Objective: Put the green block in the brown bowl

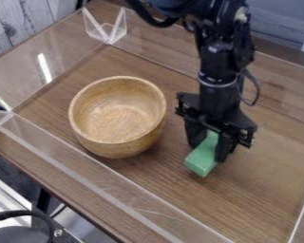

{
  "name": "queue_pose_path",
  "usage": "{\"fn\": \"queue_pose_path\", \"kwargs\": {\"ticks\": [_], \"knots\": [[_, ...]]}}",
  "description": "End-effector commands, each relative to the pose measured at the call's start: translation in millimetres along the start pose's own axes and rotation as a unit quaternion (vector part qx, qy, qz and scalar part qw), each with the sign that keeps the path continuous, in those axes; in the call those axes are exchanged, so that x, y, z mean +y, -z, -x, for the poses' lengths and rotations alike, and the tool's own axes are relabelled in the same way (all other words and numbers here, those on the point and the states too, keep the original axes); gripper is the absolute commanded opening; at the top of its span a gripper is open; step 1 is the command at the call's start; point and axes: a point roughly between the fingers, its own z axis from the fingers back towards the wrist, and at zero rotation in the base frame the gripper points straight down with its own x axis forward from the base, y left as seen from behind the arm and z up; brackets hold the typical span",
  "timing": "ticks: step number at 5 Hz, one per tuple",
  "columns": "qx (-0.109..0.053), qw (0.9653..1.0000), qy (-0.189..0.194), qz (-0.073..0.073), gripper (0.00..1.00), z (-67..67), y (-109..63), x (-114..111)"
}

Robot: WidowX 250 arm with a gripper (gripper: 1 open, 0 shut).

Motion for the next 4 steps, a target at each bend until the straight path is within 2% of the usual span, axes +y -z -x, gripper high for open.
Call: {"fn": "queue_pose_path", "kwargs": {"ticks": [1,2,4], "knots": [[-0.059,0.9982,-0.004,0.004,0.00,-19.1,-36.2,2],[-0.074,0.9972,-0.011,0.002,0.00,-22.7,-46.8,11],[-0.072,0.9972,-0.018,-0.002,0.00,-15.2,-42.4,21]]}}
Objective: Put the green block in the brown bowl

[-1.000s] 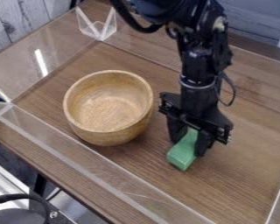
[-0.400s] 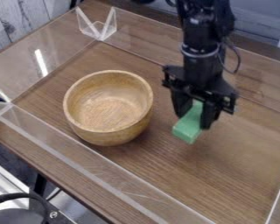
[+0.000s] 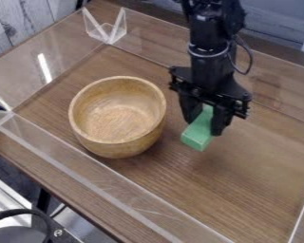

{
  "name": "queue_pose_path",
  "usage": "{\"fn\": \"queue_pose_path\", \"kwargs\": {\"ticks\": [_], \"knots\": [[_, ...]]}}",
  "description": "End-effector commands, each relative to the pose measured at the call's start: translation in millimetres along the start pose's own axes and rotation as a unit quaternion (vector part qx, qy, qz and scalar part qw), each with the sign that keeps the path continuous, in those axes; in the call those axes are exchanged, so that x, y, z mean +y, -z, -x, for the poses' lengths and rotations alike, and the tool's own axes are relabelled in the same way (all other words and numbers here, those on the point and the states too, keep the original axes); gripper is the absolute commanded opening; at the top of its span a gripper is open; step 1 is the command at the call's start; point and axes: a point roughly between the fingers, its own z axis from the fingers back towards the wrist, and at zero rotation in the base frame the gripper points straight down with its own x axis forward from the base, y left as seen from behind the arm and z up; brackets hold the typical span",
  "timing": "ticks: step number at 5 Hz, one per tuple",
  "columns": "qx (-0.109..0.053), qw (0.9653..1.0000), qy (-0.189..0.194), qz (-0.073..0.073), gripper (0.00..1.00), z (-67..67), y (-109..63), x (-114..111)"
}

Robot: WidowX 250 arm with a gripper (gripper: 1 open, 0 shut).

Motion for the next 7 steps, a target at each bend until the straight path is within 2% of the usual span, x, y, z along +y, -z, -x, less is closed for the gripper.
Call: {"fn": "queue_pose_path", "kwargs": {"ticks": [1,3,6,7], "knots": [[-0.029,0.9996,0.002,-0.003,0.00,-9.5,-10.4,3],[-0.018,0.9998,-0.001,-0.007,0.00,-8.6,-0.2,4],[-0.024,0.9997,-0.007,-0.009,0.00,-5.9,-19.0,18],[-0.033,0.9992,-0.019,-0.015,0.00,-3.2,-33.8,35]]}}
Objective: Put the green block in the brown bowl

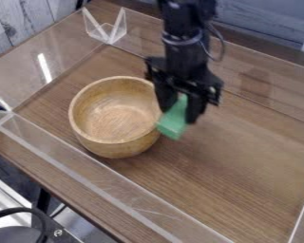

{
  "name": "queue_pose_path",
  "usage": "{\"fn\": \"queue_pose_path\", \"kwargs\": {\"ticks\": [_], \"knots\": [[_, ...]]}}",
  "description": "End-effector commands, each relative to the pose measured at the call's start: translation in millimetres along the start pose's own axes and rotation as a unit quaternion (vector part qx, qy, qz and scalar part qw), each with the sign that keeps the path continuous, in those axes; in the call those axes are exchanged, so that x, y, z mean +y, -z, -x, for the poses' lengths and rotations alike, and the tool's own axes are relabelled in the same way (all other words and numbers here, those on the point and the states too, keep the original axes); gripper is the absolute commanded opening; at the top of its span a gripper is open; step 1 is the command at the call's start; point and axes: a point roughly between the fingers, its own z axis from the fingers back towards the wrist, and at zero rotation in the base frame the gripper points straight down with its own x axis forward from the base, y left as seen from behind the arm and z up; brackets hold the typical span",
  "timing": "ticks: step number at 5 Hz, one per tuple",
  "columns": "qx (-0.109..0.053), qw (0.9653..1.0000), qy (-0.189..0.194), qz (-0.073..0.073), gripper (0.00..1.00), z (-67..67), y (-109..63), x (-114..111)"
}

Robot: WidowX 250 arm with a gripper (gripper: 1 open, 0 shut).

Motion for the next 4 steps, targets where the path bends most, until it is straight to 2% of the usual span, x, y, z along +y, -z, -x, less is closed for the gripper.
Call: {"fn": "queue_pose_path", "kwargs": {"ticks": [1,2,3,4], "knots": [[-0.037,0.9992,-0.009,-0.010,0.00,-12.1,-22.8,31],[-0.033,0.9990,-0.025,-0.019,0.00,-11.0,-20.6,65],[-0.031,0.9988,-0.028,-0.027,0.00,0.7,-15.0,85],[-0.027,0.9987,-0.028,-0.033,0.00,10.4,-10.9,91]]}}
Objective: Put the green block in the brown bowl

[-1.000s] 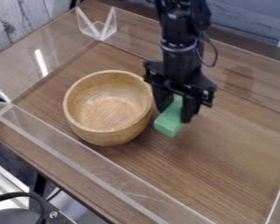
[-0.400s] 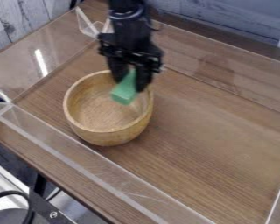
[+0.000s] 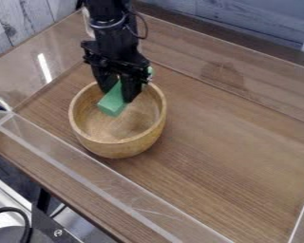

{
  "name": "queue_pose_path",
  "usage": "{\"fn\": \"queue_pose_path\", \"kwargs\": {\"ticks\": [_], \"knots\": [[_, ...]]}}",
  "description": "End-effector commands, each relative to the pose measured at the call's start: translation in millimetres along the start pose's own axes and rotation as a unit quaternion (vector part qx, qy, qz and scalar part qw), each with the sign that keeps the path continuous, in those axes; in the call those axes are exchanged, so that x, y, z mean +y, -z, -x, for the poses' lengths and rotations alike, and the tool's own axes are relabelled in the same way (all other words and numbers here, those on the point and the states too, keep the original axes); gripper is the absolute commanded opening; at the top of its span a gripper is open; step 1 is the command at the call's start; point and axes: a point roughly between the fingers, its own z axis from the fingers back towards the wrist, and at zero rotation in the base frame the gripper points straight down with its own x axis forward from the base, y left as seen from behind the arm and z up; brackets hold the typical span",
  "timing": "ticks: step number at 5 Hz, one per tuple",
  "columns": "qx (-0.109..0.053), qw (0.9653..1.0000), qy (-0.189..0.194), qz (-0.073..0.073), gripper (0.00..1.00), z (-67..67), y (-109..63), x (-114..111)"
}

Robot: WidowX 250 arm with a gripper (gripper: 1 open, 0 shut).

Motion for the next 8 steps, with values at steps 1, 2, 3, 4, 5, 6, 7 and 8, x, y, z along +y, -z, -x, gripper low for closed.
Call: {"fn": "queue_pose_path", "kwargs": {"ticks": [1,2,3,4,5,6,7,8], "knots": [[-0.024,0.9997,-0.004,-0.009,0.00,-2.8,-15.3,5],[-0.023,0.9997,-0.008,-0.002,0.00,-2.4,-20.7,5],[-0.023,0.9996,-0.012,0.006,0.00,-3.1,-27.1,4],[-0.023,0.9995,-0.016,0.014,0.00,-3.3,-32.9,3],[-0.021,0.9994,-0.021,0.019,0.00,-2.4,-36.7,2],[-0.020,0.9992,-0.026,0.025,0.00,-1.8,-39.7,1],[-0.018,0.9989,-0.031,0.029,0.00,-0.5,-40.6,1],[-0.016,0.9987,-0.035,0.034,0.00,0.4,-42.0,0]]}}
